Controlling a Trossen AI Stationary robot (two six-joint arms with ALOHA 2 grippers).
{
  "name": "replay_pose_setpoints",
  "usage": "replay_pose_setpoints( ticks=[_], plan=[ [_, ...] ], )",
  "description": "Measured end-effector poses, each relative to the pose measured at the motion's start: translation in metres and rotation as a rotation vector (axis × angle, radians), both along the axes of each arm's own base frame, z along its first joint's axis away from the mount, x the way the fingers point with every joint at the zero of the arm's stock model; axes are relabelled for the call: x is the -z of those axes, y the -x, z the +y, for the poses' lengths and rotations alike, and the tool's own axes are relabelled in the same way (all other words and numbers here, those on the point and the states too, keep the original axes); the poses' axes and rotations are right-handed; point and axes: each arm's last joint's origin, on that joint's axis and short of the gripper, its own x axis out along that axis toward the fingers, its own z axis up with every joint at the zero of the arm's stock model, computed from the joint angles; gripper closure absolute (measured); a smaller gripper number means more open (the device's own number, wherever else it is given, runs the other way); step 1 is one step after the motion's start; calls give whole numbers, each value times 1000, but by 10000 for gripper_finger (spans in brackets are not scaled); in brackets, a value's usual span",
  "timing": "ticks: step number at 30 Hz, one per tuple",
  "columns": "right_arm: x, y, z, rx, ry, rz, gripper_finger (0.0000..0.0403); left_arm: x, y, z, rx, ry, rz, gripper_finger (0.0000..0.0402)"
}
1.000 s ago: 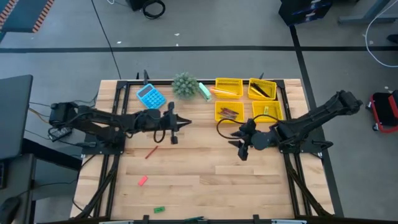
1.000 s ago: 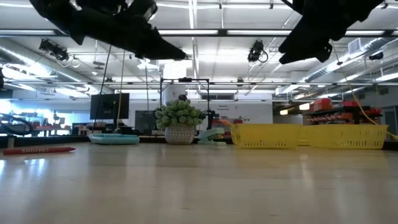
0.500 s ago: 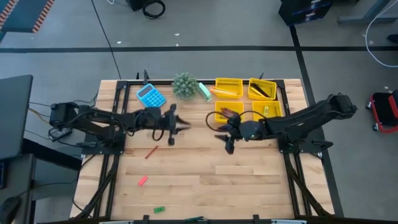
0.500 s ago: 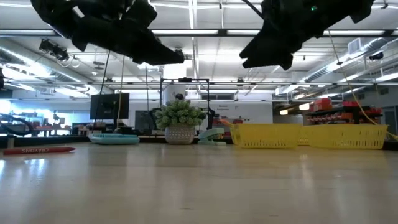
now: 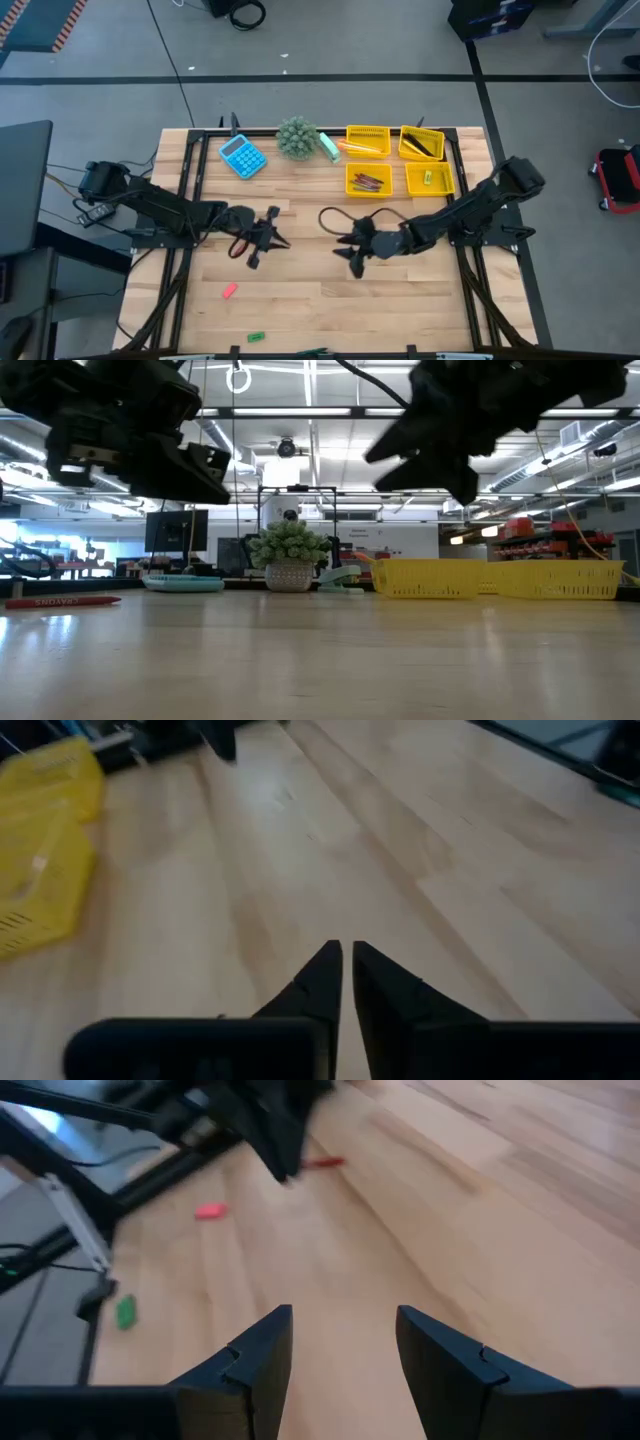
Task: Sort crayons/erasers/pens/pencils in bins
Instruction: Put the red crayon into the bottom left yellow bin
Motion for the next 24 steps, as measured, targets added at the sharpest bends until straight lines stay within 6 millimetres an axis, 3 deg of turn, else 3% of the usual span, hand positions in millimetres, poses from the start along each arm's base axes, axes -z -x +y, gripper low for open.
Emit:
replay_pose_setpoints(
  ticks=[7,12,17,24],
  plan=[
    [-11,-45,28,-86,118,-1,217,11,15,-28,13,2,59,391],
    [-17,-69,41,-110,171,96,217,13,30,-44,-101,-11,118,383],
    [-23,-81,48,-134,233,117,217,13,43,-48,-269,31,218,379],
    [-28,-81,43,-109,311,119,217,-2,54,-36,-561,103,502,376]
  ],
)
